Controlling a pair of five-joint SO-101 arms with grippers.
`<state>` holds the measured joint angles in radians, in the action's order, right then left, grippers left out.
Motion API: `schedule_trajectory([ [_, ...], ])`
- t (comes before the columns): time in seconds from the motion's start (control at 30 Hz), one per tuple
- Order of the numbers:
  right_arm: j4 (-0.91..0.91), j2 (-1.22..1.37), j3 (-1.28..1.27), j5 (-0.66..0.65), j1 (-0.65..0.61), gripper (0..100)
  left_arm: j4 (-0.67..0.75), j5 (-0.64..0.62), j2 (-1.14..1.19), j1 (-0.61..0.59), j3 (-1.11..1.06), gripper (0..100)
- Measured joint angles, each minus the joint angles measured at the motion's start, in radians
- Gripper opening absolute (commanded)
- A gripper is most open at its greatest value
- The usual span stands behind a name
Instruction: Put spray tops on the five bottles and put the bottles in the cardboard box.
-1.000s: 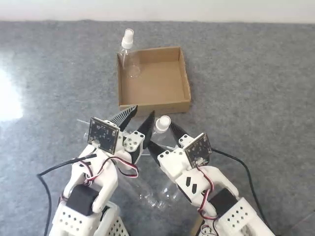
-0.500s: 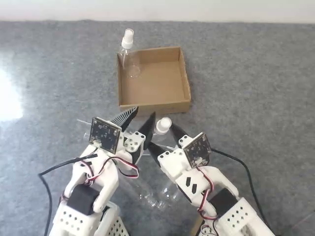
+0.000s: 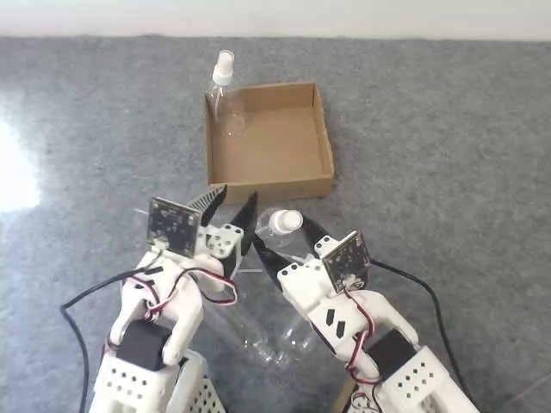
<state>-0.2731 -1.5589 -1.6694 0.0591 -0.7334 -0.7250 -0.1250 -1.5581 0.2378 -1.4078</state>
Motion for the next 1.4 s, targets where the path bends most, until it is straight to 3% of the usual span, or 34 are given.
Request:
schedule_trajectory([
  [0.2,0.000,0.000,0.000,0.000,0.000,2.4,0.000,-0.054,0.000,-0.115,0.000,16],
  [0.6,-0.044,0.000,0.000,0.000,0.025,2.5,0.025,-0.060,0.000,-0.252,0.000,16],
  [0.97,-0.044,0.000,0.000,0.000,0.051,2.5,0.025,-0.060,0.000,-0.448,0.000,16],
  [1.4,-0.044,0.000,0.000,0.000,0.051,2.4,0.026,-0.060,0.000,-0.485,-0.126,16],
])
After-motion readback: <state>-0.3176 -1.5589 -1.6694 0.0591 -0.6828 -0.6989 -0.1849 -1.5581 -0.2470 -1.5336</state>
